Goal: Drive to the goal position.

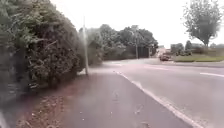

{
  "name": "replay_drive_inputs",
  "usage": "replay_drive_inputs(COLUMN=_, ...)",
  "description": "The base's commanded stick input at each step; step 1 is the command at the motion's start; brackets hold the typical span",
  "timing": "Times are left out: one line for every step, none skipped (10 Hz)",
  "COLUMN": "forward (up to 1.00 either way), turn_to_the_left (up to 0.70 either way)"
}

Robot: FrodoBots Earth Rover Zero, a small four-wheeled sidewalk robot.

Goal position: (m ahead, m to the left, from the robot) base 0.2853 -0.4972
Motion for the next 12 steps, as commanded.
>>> replay_drive_inputs(forward=1.00, turn_to_the_left=0.00)
replay_drive_inputs(forward=1.00, turn_to_the_left=0.00)
replay_drive_inputs(forward=1.00, turn_to_the_left=0.00)
replay_drive_inputs(forward=1.00, turn_to_the_left=0.00)
replay_drive_inputs(forward=1.00, turn_to_the_left=0.00)
replay_drive_inputs(forward=1.00, turn_to_the_left=0.00)
replay_drive_inputs(forward=1.00, turn_to_the_left=0.00)
replay_drive_inputs(forward=1.00, turn_to_the_left=0.00)
replay_drive_inputs(forward=1.00, turn_to_the_left=0.00)
replay_drive_inputs(forward=1.00, turn_to_the_left=0.00)
replay_drive_inputs(forward=1.00, turn_to_the_left=0.22)
replay_drive_inputs(forward=1.00, turn_to_the_left=0.36)
